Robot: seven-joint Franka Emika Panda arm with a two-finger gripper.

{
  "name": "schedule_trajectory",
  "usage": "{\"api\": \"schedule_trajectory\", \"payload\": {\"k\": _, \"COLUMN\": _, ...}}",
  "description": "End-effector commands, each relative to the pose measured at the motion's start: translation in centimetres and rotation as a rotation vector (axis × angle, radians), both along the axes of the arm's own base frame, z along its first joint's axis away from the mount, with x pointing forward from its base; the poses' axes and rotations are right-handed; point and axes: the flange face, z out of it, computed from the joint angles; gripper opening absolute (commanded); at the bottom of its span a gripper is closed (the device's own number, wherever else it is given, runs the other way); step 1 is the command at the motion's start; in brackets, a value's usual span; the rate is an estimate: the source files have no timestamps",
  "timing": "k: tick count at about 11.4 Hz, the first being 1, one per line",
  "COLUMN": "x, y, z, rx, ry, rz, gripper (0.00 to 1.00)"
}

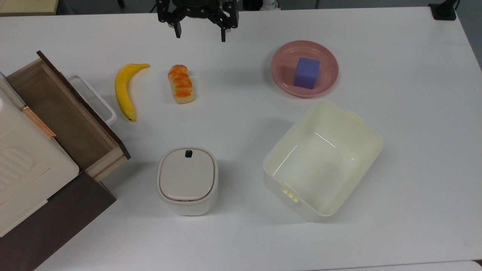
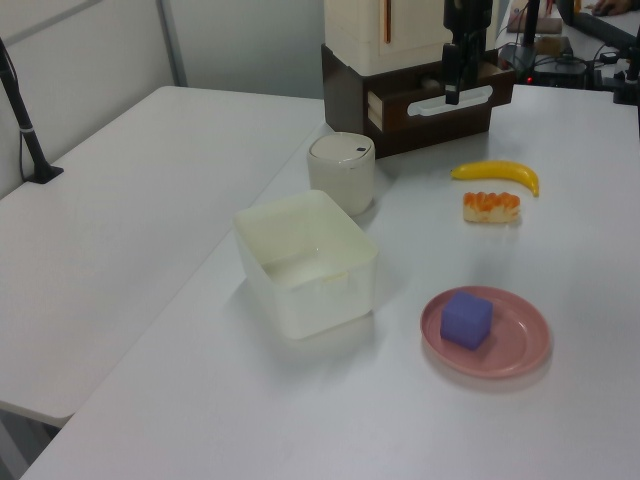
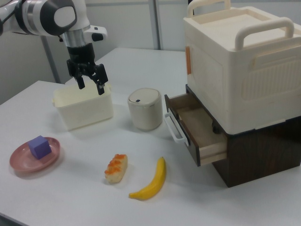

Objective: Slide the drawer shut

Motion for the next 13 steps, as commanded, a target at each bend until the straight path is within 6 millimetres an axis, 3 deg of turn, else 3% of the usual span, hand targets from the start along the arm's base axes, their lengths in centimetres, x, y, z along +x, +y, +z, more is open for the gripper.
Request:
{"api": "schedule_trajectory", "payload": {"k": 1, "x": -0.6, "y": 0.3, "z": 0.0, "rx": -0.002, "ry": 0.011, "rz": -0.001, "gripper": 1.00}}
{"api": "schedule_trajectory", "payload": {"k": 4, "x": -0.3, "y": 0.9, "z": -1.1, "rx": 0.006, "ry": 0.028, "rz": 0.006, "gripper": 1.00}}
{"api": "schedule_trajectory", "payload": {"k": 9, "x": -0.9, "y": 8.4, "z": -4.2, "rx": 0.001, "ry": 0.094, "rz": 0.094, "gripper": 1.00}}
{"api": "schedule_trajectory", "payload": {"k": 13, "x": -2.0, "y": 16.5, "z": -9.3, "rx": 0.000, "ry": 0.175, "rz": 0.121, "gripper": 1.00}}
